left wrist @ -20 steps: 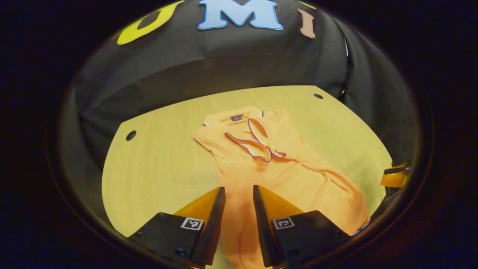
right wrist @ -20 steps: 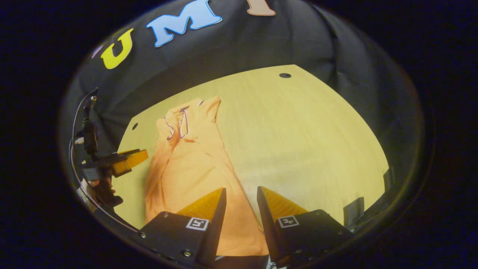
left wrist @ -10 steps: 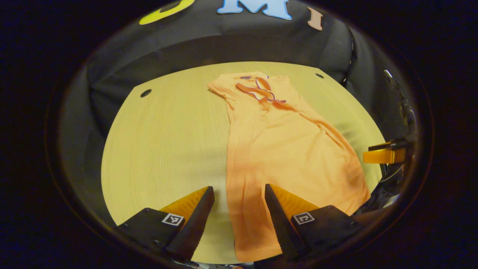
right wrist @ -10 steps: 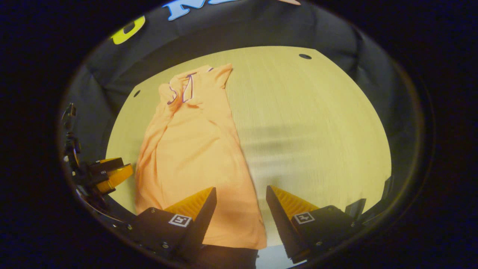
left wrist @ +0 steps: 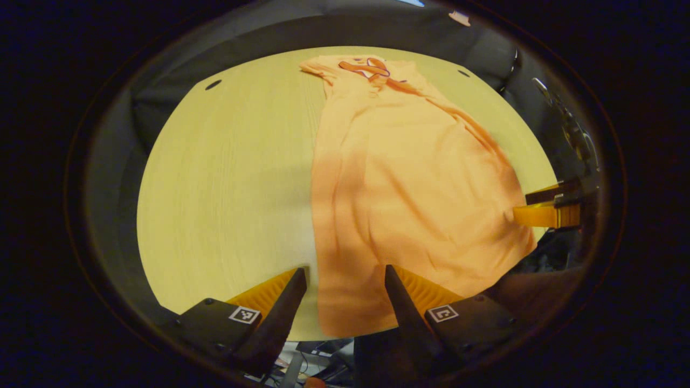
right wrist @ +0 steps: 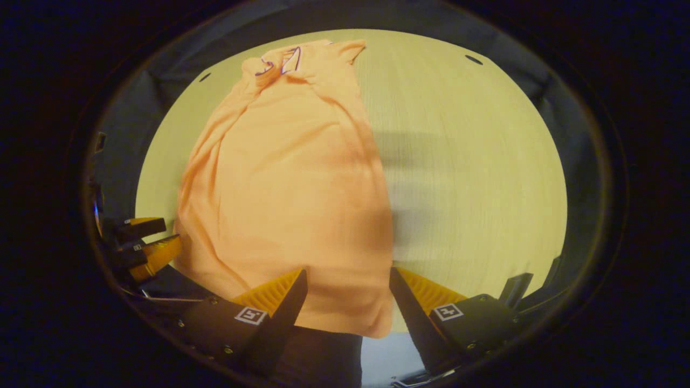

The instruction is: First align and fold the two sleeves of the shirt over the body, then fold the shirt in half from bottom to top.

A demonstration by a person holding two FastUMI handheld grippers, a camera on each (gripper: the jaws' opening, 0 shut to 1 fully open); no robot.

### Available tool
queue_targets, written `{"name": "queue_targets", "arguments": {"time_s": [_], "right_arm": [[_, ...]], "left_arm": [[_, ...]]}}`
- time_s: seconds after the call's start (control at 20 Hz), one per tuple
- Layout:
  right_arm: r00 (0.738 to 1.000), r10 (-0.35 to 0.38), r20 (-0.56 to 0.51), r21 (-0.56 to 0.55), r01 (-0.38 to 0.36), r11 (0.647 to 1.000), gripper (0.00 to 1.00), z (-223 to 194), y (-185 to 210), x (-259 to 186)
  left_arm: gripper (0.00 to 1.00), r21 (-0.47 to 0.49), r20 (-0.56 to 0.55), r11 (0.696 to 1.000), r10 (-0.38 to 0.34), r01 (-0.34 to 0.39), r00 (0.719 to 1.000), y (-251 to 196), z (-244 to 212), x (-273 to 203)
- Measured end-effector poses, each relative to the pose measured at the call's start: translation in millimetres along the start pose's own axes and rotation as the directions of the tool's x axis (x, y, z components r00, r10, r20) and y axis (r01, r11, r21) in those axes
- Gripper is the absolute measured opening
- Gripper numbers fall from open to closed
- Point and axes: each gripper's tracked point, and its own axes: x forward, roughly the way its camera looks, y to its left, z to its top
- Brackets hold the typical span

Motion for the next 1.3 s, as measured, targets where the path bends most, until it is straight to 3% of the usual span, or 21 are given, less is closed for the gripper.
{"name": "queue_targets", "arguments": {"time_s": [0.4, 0.45, 1.1, 1.2, 1.25, 1.3], "right_arm": [[0.993, -0.091, -0.079, -0.133, 0.08, 0.988, 0.96, -20, -4, 14], [0.992, -0.098, -0.085, -0.137, 0.085, 0.987, 0.96, -22, -4, 15], [0.987, -0.112, -0.116, -0.105, 0.1, 0.989, 0.97, -21, -4, 18], [0.986, -0.124, -0.114, -0.074, 0.116, 0.991, 0.75, -16, -5, 17], [0.985, -0.132, -0.107, -0.058, 0.127, 0.99, 0.53, -12, -5, 19], [0.984, -0.141, -0.107, -0.057, 0.136, 0.989, 0.39, -10, -5, 17]], "left_arm": [[0.96, 0.027, -0.119, 0.999, 0.021, -0.018, 0.993, 1, -26, 12], [0.99, 0.032, -0.119, 0.999, 0.02, -0.017, 0.993, 0, -26, 14], [0.96, 0.021, -0.212, 1.0, 0.024, -0.02, 0.977, -5, -20, 17], [0.81, 0.041, -0.2, 0.999, 0.014, -0.006, 0.98, -11, -18, 17], [0.62, 0.046, -0.189, 0.999, 0.005, 0.004, 0.982, -16, -13, 20], [0.44, 0.045, -0.18, 0.999, -0.007, 0.015, 0.984, -18, -11, 19]]}}
